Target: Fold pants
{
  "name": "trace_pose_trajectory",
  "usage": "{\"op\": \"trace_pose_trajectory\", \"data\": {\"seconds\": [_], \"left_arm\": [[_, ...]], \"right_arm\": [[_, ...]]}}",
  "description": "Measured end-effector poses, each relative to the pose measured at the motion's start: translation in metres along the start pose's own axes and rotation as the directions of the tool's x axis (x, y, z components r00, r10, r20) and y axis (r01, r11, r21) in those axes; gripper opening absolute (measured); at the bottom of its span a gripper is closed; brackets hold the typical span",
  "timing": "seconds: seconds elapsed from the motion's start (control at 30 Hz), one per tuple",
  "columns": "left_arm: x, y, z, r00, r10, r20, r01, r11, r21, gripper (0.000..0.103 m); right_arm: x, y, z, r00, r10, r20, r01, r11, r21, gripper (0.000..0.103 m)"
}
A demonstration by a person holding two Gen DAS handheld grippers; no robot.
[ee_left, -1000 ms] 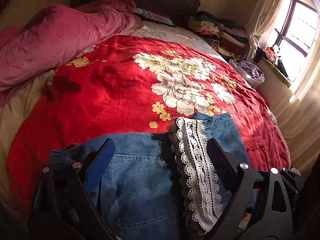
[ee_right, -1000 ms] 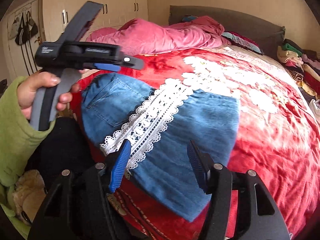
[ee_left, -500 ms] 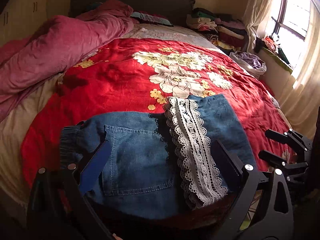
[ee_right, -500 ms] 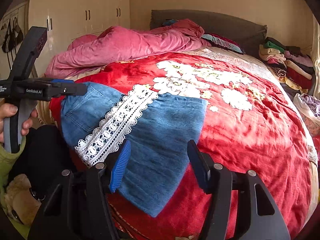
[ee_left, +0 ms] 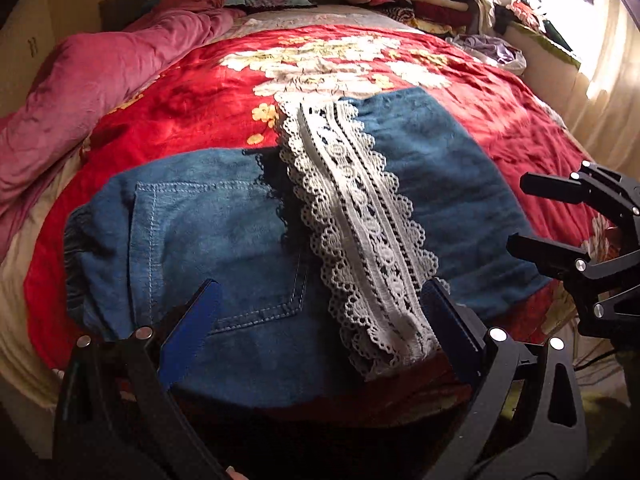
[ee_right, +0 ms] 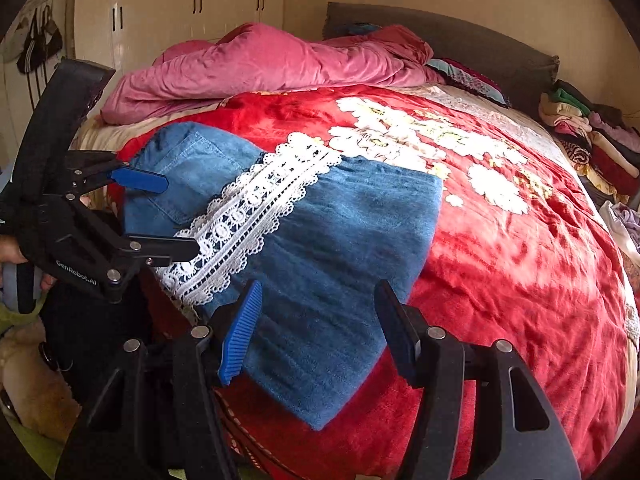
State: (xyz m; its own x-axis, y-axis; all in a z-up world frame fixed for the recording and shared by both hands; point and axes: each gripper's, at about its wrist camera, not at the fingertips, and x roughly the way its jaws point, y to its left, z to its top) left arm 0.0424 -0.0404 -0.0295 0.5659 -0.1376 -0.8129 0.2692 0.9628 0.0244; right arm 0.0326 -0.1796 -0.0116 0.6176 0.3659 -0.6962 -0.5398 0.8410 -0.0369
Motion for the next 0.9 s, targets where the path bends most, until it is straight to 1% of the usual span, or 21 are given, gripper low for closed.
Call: {"op": "trace_pose_trajectory", "data": {"seconds": [0.1, 0.17, 0.2, 0.3, 0.43, 0.5, 0.57, 0.63, 0.9], "left_arm": [[0.01, -0.001, -0.006, 0.999, 0.022, -0.037, -0.021, 1.0, 0.022, 0.093], [0.01, 0.002, -0.007, 0.999, 0.012, -0.04, -0.012, 1.0, 0.017, 0.093], [0.011, 0.003, -0.007, 0.999, 0.009, -0.043, -0.009, 1.0, 0.017, 0.093], [0.012, 0.003, -0.008, 0.999, 0.004, -0.048, -0.003, 1.0, 0.011, 0.093], [0.008, 0.004, -0.008, 0.999, -0.008, -0.04, 0.008, 1.0, -0.003, 0.093], [0.003, 0.006, -0.008, 0.999, -0.015, -0.033, 0.015, 1.0, -0.012, 0.093], [-0.001, 0.009, -0.007, 0.999, -0.025, -0.026, 0.024, 0.999, -0.03, 0.093], [-0.006, 0.013, -0.006, 0.999, -0.032, -0.016, 0.031, 0.999, -0.044, 0.093], [-0.023, 0.018, -0.004, 0.999, -0.02, 0.025, 0.021, 0.998, -0.065, 0.093]], "right_arm": [[0.013, 0.002, -0.007, 0.998, 0.004, -0.062, -0.005, 1.0, -0.019, 0.057], [0.027, 0.001, -0.015, 0.991, -0.018, -0.136, 0.014, 1.0, -0.027, 0.057], [0.031, -0.001, -0.019, 0.989, -0.014, -0.146, 0.011, 1.0, -0.018, 0.058], [0.032, -0.005, -0.022, 0.99, 0.011, -0.138, -0.008, 1.0, 0.021, 0.058], [0.032, -0.003, -0.02, 0.989, 0.007, -0.147, -0.005, 1.0, 0.014, 0.058], [0.028, -0.005, -0.017, 0.989, 0.016, -0.145, -0.012, 0.999, 0.032, 0.057], [0.021, -0.009, -0.013, 0.992, 0.03, -0.125, -0.023, 0.998, 0.055, 0.057], [0.015, -0.011, -0.01, 0.994, 0.026, -0.103, -0.019, 0.997, 0.068, 0.057], [0.0, -0.017, 0.005, 0.998, 0.017, -0.057, -0.011, 0.995, 0.103, 0.058]]}}
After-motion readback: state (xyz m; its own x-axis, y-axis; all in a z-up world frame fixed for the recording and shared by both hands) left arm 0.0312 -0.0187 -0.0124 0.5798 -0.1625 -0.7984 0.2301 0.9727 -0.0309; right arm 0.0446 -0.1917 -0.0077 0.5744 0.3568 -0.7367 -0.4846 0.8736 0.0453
